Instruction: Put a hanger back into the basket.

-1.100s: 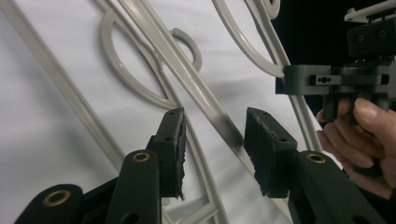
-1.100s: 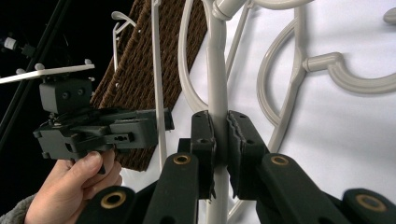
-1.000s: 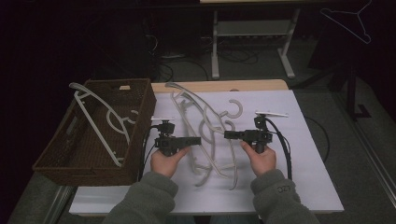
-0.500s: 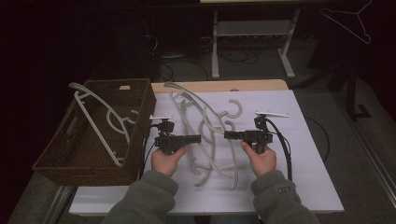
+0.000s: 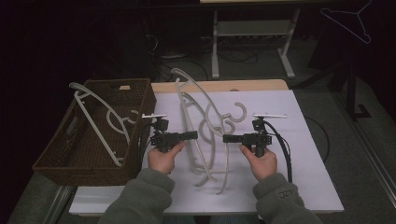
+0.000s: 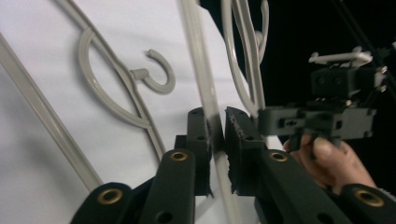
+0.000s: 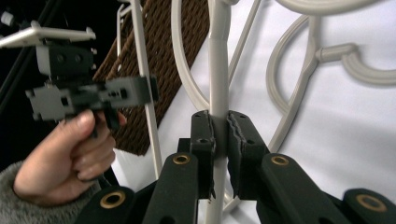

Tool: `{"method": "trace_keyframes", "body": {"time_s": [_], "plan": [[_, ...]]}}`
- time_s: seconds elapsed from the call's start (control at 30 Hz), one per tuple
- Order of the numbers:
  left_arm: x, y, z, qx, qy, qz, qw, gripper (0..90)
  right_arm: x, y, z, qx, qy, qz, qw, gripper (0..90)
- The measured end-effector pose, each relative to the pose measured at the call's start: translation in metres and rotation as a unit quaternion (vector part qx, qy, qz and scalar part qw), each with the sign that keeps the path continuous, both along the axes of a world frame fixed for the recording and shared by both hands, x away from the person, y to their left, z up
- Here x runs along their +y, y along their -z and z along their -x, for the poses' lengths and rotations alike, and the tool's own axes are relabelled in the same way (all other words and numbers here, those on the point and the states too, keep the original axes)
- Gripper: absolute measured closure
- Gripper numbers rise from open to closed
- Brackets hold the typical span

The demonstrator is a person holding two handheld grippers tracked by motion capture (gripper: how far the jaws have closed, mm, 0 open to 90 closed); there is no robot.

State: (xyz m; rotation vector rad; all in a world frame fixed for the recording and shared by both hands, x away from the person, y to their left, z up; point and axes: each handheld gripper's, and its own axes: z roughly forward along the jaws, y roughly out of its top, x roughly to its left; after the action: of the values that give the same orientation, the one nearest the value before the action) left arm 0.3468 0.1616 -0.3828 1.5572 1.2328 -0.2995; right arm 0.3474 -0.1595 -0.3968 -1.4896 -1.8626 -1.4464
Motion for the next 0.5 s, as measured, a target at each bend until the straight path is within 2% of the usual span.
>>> {"method": "trace_keyframes", "body": {"time_s": [0.17, 0.2, 0.23, 0.27, 0.33, 0.43, 0.5], "plan": [[0.0035, -0.0024, 0.0006, 0.01, 0.005, 0.03, 0.9995, 85.4, 0.0037, 0.0013, 0.0028, -0.008, -0.01, 0.019, 0.9997, 79.5], [0.0039, -0.0032, 0.0008, 0.012, 0.008, 0.035, 0.9993, 85.6, 0.0047, 0.0016, 0.0033, -0.014, -0.008, 0.032, 0.9994, 81.3], [0.0045, -0.0041, 0.0011, 0.01, 0.008, 0.031, 0.9994, 85.7, 0.0045, 0.001, 0.0042, -0.014, -0.011, 0.039, 0.9991, 82.7], [0.0049, -0.0046, 0.0012, 0.011, 0.01, 0.031, 0.9994, 85.7, 0.0038, 0.0015, 0.0044, -0.016, -0.013, 0.033, 0.9993, 86.0], [0.0063, -0.0041, 0.0008, 0.016, 0.012, 0.035, 0.9992, 85.7, 0.0021, -0.0002, 0.0056, -0.028, -0.011, 0.023, 0.9993, 81.6], [0.0084, -0.0056, 0.0008, 0.017, 0.011, 0.031, 0.9993, 85.8, -0.0001, -0.003, 0.0077, -0.027, -0.014, 0.025, 0.9992, 76.9], [0.0106, -0.0069, 0.0005, 0.019, 0.016, 0.035, 0.9991, 85.9, -0.003, -0.0037, 0.009, -0.036, -0.014, 0.033, 0.9987, 75.1]]}}
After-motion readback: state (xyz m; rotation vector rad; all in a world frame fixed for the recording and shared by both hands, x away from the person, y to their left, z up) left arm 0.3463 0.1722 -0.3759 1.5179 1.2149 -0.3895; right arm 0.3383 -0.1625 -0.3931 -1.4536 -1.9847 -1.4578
